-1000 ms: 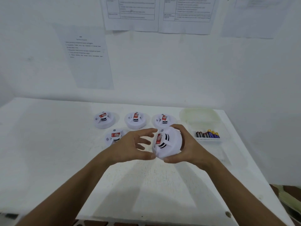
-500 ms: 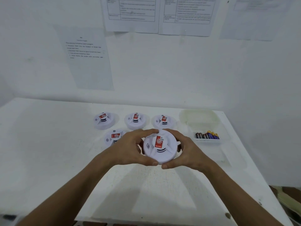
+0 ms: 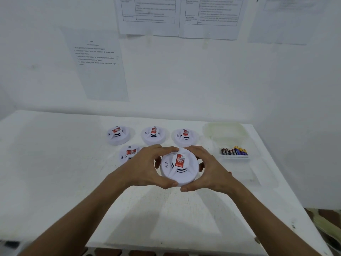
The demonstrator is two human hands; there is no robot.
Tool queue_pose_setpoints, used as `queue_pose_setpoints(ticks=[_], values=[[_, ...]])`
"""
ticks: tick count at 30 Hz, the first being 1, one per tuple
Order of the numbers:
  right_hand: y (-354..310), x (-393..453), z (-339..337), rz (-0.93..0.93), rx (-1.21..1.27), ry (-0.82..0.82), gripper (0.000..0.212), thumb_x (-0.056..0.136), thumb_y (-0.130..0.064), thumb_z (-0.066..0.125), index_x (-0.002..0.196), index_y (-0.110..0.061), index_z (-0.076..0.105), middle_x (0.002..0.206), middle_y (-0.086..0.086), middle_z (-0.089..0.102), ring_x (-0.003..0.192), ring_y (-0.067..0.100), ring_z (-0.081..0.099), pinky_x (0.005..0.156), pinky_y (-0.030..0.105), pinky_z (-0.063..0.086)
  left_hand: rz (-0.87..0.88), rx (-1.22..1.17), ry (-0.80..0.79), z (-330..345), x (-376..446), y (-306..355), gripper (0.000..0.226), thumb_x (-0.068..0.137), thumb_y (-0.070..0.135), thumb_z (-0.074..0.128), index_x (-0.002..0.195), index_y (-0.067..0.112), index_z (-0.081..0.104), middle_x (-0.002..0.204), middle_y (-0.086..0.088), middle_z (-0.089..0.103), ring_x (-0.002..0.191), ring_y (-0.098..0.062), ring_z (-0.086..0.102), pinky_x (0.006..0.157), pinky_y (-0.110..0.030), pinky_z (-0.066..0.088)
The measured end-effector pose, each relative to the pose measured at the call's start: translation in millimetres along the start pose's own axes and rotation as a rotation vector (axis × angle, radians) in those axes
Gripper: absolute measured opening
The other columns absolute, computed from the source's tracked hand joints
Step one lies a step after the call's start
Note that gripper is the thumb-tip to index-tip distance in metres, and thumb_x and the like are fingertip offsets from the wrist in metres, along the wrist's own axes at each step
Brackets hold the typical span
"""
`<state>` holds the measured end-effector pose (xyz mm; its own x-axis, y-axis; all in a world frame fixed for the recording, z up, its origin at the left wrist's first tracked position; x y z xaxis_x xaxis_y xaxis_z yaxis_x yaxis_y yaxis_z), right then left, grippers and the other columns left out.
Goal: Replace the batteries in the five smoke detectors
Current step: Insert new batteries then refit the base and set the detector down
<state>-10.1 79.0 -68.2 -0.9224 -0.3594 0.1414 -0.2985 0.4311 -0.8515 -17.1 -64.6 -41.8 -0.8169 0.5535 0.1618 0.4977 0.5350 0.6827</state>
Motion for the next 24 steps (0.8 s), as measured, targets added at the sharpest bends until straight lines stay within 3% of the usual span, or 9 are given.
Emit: queue_pose_setpoints(ticks=[17, 24], values=[[2.2, 0.6, 3.0, -0.011, 0.008, -0.01, 0.1, 0.05, -0.027, 0.096, 0.137, -0.025, 0.048, 0.134, -0.013, 0.05, 0.118, 0.002, 0.049, 0.082, 0.008, 0.045, -0.019, 0.02, -0.005, 1.3, -3.1, -4.8, 0.084, 0.058, 0.056, 0.081, 0.133, 0.04, 0.049, 0.109, 0.028, 0.059, 0.092, -0.006, 0.056, 0.067, -0.013, 0.047], [2.9, 1.4, 2.7, -0.014, 0.007, -0.015, 0.1, 0.049, -0.03, 0.095, 0.137, -0.026, 0.048, 0.135, -0.013, 0.049, 0.118, 0.003, 0.049, 0.082, 0.008, 0.045, -0.011, 0.017, 0.0, -0.1, -3.4, -1.7, 0.082, 0.061, 0.046, 0.086, 0.133, 0.039, 0.05, 0.108, 0.029, 0.059, 0.092, -0.005, 0.054, 0.068, -0.013, 0.046]])
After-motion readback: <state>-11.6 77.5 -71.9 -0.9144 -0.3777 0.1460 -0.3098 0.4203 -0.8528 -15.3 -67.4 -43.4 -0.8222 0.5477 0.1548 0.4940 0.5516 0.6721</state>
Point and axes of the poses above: each hand's wrist, its own x-axis towards the middle knuckle, its own z-axis out of the palm, y = z × x, the point moved 10 cm from there along x, towards the middle knuckle
